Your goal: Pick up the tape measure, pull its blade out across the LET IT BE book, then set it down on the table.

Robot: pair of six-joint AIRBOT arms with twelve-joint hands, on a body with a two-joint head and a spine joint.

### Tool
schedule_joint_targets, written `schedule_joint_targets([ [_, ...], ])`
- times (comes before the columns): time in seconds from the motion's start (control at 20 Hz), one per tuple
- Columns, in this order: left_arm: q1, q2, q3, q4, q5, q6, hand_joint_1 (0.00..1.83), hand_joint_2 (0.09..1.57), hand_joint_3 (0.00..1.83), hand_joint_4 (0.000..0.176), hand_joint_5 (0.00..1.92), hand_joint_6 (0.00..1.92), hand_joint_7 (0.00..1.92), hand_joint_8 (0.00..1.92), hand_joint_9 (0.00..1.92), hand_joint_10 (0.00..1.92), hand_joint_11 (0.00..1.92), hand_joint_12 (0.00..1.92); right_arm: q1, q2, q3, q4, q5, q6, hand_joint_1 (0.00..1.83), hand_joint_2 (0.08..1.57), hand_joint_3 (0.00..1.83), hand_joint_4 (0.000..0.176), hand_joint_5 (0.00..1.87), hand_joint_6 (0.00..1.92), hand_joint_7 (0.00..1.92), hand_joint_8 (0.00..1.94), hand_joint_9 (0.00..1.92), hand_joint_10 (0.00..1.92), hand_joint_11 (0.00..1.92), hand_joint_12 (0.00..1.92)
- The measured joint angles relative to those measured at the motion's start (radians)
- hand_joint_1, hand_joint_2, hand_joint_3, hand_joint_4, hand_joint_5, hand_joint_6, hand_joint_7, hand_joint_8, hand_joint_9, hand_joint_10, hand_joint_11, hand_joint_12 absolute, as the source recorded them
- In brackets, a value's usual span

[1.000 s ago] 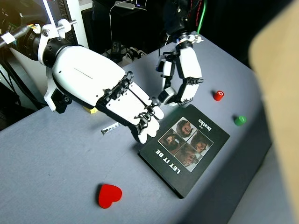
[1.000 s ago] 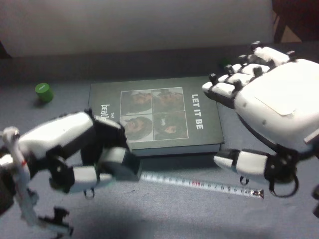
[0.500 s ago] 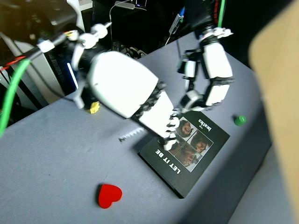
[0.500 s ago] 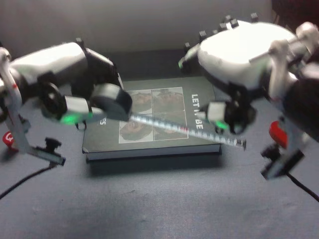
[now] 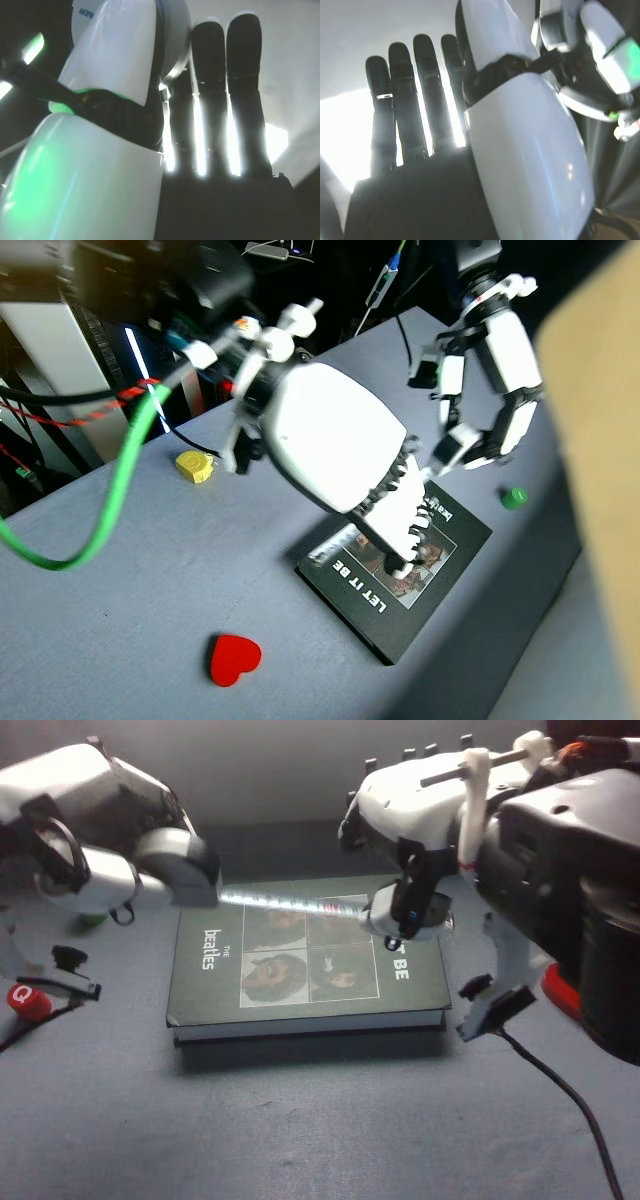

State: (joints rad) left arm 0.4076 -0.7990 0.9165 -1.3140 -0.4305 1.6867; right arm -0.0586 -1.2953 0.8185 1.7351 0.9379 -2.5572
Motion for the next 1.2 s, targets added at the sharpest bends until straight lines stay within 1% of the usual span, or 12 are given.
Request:
schedule_joint_targets([
  [0.1, -0.048, 0.0, 0.002, -0.117, -0.015, 0.143, 1.37, 1.15, 0.0, 0.0, 0.83, 1.03, 0.96, 1.07, 0.83, 1.36, 0.77, 1.25, 0.0, -0.015, 0.024, -0.004, -0.005, 0.022, 1.1, 1.11, 0.0, 0.0, 0.6, 0.01, 0.64, 0.02, 0.58, 0.03, 0.2, 0.87],
  [0.15, -0.054, 0.0, 0.007, -0.138, -0.018, 0.159, 1.37, 1.14, 0.0, 0.0, 0.86, 1.0, 0.97, 1.05, 0.84, 1.35, 0.76, 1.25, 0.0, -0.017, 0.028, -0.004, -0.011, 0.027, 1.1, 1.11, 0.0, 0.0, 0.59, 0.01, 0.63, 0.01, 0.56, 0.02, 0.18, 0.87],
  [0.3, -0.054, 0.008, 0.01, -0.196, -0.033, 0.171, 1.37, 1.14, 0.0, 0.0, 0.83, 1.02, 0.97, 1.05, 0.84, 1.35, 0.72, 1.31, -0.003, -0.036, 0.05, -0.013, -0.024, 0.051, 1.09, 1.11, 0.0, 0.0, 0.59, 0.0, 0.64, 0.01, 0.55, 0.02, 0.17, 0.86],
  [0.4, -0.053, 0.012, 0.003, -0.212, -0.051, 0.145, 1.37, 1.15, 0.0, 0.0, 0.8, 1.05, 0.97, 1.06, 0.83, 1.36, 0.72, 1.31, -0.003, -0.052, 0.069, -0.041, -0.04, 0.06, 1.08, 1.11, 0.0, 0.0, 0.6, 0.01, 0.64, 0.01, 0.56, 0.02, 0.21, 0.88],
  [0.45, -0.047, 0.011, 0.001, -0.201, -0.06, 0.088, 1.37, 1.15, 0.0, 0.0, 0.8, 1.06, 0.97, 1.06, 0.83, 1.36, 0.72, 1.31, -0.003, -0.06, 0.087, -0.043, -0.053, 0.063, 1.08, 1.11, 0.0, 0.0, 0.6, 0.01, 0.64, 0.01, 0.56, 0.02, 0.2, 0.88],
  [0.5, -0.045, 0.013, -0.008, -0.192, -0.074, 0.067, 1.37, 1.15, 0.0, 0.0, 0.81, 1.05, 0.97, 1.06, 0.84, 1.36, 0.76, 1.3, -0.003, -0.064, 0.1, -0.035, -0.061, 0.063, 1.09, 1.11, 0.0, 0.0, 0.6, 0.01, 0.64, 0.01, 0.57, 0.02, 0.2, 0.88],
  [0.7, -0.037, 0.012, -0.023, -0.192, -0.098, 0.021, 1.37, 1.14, 0.0, 0.0, 0.84, 1.01, 0.97, 1.04, 0.85, 1.36, 0.77, 1.27, -0.001, -0.08, 0.151, -0.019, -0.089, 0.074, 1.09, 1.11, 0.0, 0.0, 0.61, 0.01, 0.64, 0.01, 0.58, 0.02, 0.2, 0.87],
  [0.8, -0.029, 0.012, -0.029, -0.2, -0.103, 0.019, 1.37, 1.14, 0.0, 0.0, 0.85, 1.0, 0.97, 1.03, 0.85, 1.35, 0.76, 1.27, 0.006, -0.082, 0.174, -0.014, -0.111, 0.097, 1.09, 1.11, 0.0, 0.0, 0.61, 0.01, 0.64, 0.01, 0.58, 0.02, 0.19, 0.87],
  [0.9, -0.029, 0.012, -0.029, -0.206, -0.107, 0.02, 1.37, 1.14, 0.0, 0.0, 0.82, 1.03, 0.98, 1.04, 0.84, 1.36, 0.72, 1.26, 0.012, -0.086, 0.193, 0.007, -0.126, 0.091, 1.08, 1.11, 0.0, 0.0, 0.64, 0.02, 0.67, 0.02, 0.61, 0.03, 0.2, 0.87],
  [1.0, -0.029, 0.012, -0.029, -0.209, -0.113, 0.02, 1.37, 1.15, 0.0, 0.0, 0.8, 1.07, 0.98, 1.03, 0.83, 1.36, 0.71, 1.27, 0.016, -0.088, 0.197, 0.017, -0.128, 0.085, 1.08, 1.11, 0.0, 0.0, 0.62, 0.01, 0.66, 0.01, 0.59, 0.02, 0.18, 0.86],
  [1.1, -0.028, 0.011, -0.034, -0.222, -0.119, 0.019, 1.37, 1.15, 0.0, 0.0, 0.79, 1.09, 0.97, 1.04, 0.83, 1.37, 0.71, 1.26, 0.019, -0.088, 0.197, 0.039, -0.134, 0.048, 1.09, 1.12, 0.0, 0.0, 0.61, 0.0, 0.66, 0.01, 0.59, 0.02, 0.21, 0.88],
  [1.2, -0.022, 0.012, -0.039, -0.222, -0.13, 0.013, 1.37, 1.16, 0.0, 0.0, 0.76, 1.12, 0.96, 1.05, 0.83, 1.38, 0.71, 1.27, 0.019, -0.088, 0.197, 0.051, -0.143, 0.04, 1.09, 1.11, 0.0, 0.0, 0.61, 0.0, 0.67, 0.01, 0.6, 0.02, 0.21, 0.88],
])
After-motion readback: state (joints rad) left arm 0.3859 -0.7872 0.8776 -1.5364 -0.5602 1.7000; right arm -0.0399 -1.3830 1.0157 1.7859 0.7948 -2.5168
